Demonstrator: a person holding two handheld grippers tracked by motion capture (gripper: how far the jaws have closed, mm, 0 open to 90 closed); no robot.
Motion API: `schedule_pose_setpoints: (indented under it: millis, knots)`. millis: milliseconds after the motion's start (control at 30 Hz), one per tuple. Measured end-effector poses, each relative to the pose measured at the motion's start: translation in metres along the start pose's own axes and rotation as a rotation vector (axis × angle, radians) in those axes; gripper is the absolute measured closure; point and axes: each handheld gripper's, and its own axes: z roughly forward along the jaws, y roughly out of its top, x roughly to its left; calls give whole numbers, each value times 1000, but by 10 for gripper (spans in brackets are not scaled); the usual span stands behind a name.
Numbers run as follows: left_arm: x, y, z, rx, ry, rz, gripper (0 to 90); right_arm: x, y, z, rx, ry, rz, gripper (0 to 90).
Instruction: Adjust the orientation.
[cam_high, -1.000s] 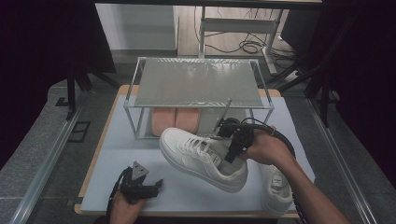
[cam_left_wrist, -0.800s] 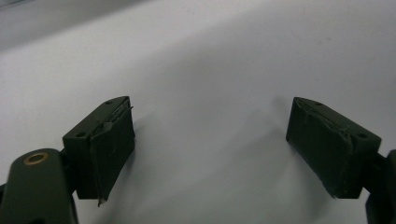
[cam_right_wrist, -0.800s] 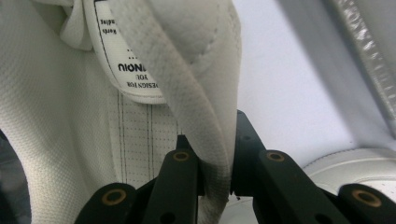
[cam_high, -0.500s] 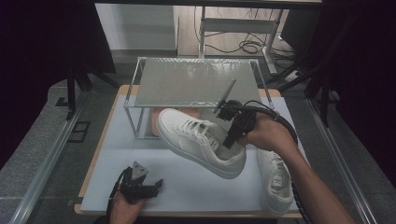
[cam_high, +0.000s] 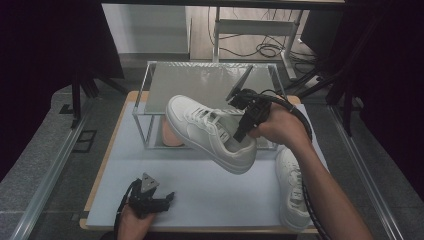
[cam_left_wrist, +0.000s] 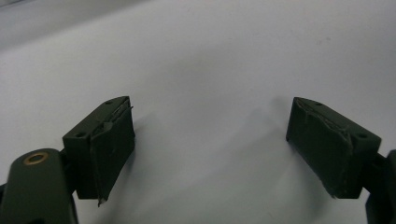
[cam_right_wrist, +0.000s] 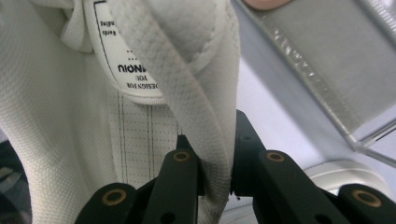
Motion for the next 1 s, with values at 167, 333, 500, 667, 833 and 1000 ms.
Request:
schedule_pose_setpoints:
  millis: [167, 333, 500, 667, 833, 1000]
  knots:
    - [0, 0, 0, 2, 1, 2, 152, -6, 11, -4, -9, -18, 61, 831]
    - [0, 0, 0, 2, 1, 2, 152, -15, 21, -4, -20, -25, 96, 831]
    - [0, 0, 0, 2, 1, -1, 152, -25, 31, -2, -30, -37, 133, 831]
    - [0, 0, 0, 2, 2, -1, 152, -36, 42, 1, -37, -46, 156, 831]
    - [0, 0, 0, 1, 2, 0, 152, -47, 51, 2, -46, -56, 191, 831]
    - [0, 0, 0, 1, 1, -1, 152, -58, 58, 1, -60, -55, 220, 831]
